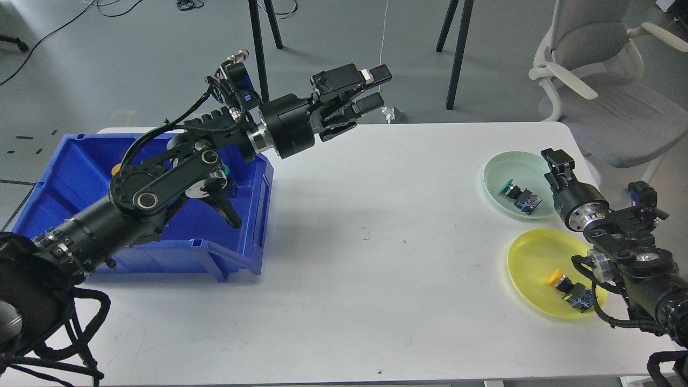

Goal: Pass button and place on color plate

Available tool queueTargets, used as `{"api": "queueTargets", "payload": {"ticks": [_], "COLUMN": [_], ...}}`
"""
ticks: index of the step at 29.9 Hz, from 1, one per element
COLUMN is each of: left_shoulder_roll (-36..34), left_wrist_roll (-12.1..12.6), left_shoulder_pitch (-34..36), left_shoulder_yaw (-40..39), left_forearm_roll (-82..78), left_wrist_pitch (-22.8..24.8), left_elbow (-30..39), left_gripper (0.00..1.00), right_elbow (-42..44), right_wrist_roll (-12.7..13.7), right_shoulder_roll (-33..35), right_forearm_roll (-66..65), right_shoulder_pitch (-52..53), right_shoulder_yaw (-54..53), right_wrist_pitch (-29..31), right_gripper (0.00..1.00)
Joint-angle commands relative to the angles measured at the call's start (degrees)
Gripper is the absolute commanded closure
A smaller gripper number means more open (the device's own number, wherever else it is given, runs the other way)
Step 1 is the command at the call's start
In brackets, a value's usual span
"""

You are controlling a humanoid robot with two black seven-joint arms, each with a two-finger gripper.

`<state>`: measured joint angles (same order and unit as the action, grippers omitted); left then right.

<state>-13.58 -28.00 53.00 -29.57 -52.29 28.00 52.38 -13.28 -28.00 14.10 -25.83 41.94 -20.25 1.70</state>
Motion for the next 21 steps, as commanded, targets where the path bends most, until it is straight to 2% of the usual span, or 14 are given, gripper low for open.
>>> {"api": "queueTargets", "payload": {"ticks": [1,3,6,10,15,21], "left_shoulder_roll": [0.0,-0.1,-0.7,-5.3,-11.4,-14.8], "left_wrist_roll": [0.0,0.0,0.0,0.0,0.0,0.0], "left_shoulder_pitch": [0.0,0.0,0.3,0.4,-2.1,-4.8], "left_shoulder_yaw": [-0.3,-0.5,-0.5,-2.1,-6.6,-8.3], "left_forearm_roll": [0.5,3.6,9.7,15.2,21.7,25.4], "left_wrist_pitch": [0.0,0.0,-1.1,-1.3,-0.5,0.0], "left_elbow": [-0.1,-0.9,-3.2,-3.7,-4.0,-4.5], "left_gripper": [0.28,0.27,0.24,0.23,0.16,0.13], "right_elbow": [-6.7,-14.5,-28.0,-41.0,-43.7,-43.9], "right_wrist_roll": [0.0,0.0,0.0,0.0,0.0,0.0], "right_shoulder_roll": [1.4,4.9,10.3,12.2,10.3,9.8], "right_forearm_roll": [6.4,10.3,13.3,14.5,14.4,14.5], "right_shoulder_pitch": [0.7,0.7,-0.1,-0.3,0.3,-0.7], "right_shoulder_yaw": [-6.8,-12.3,-18.6,-23.0,-27.3,-28.4], "right_wrist_pitch": [4.3,8.6,12.5,16.9,21.6,21.8], "right_gripper": [0.25,0.14,0.06,0.04,0.01,0.01]}}
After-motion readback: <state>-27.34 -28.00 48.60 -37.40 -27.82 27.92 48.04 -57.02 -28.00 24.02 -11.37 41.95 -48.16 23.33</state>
